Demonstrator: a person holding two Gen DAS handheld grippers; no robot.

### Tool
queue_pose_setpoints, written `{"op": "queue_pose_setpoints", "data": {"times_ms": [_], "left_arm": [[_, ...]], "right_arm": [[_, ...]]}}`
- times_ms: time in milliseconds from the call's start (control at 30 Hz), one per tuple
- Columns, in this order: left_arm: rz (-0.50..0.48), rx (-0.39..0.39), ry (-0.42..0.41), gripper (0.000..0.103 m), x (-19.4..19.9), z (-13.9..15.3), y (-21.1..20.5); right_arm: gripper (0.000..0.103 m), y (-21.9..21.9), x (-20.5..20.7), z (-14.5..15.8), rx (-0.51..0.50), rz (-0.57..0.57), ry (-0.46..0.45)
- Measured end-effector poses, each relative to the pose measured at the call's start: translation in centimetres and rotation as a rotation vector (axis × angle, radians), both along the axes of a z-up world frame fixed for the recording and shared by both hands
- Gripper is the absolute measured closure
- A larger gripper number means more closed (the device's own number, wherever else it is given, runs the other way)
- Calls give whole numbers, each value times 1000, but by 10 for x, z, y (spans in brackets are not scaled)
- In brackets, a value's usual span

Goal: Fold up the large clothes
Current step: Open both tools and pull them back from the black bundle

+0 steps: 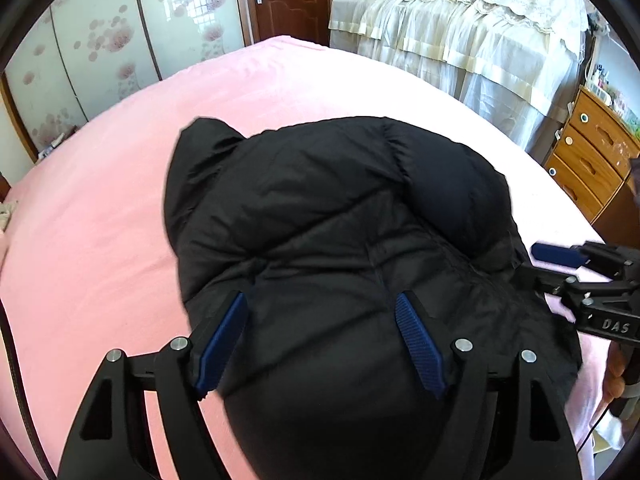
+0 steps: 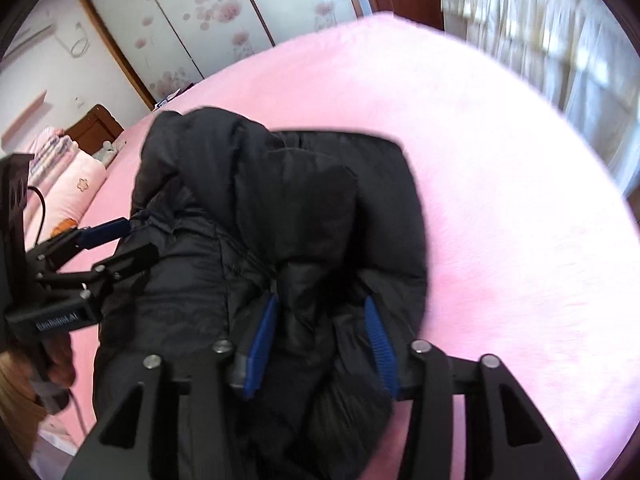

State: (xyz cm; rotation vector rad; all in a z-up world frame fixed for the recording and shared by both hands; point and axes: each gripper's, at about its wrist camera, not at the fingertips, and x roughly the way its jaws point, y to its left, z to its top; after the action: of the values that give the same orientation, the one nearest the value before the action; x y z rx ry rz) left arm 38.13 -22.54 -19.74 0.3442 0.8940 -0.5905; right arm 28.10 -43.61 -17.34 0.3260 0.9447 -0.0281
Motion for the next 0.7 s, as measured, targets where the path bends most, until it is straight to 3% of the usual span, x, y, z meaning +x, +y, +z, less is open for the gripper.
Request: {"op": "queue_pose_setpoints", "data": {"times_ms": [200,367,500,700], "left_arm": [[-15,38,-46,27,-54,14,7],[11,69,-83,27,-93,13,5],[53,32,-60,26,-107,14,8],[104,57,-93,25,-123,14,12]], "right_arm": [[50,30,-37,38,-114,23,-92],[47,62,-59,29,-302,55,-80],[47,63,-75,26,-312,68,-71],[47,62,-88,16,-310,49,-14]]}}
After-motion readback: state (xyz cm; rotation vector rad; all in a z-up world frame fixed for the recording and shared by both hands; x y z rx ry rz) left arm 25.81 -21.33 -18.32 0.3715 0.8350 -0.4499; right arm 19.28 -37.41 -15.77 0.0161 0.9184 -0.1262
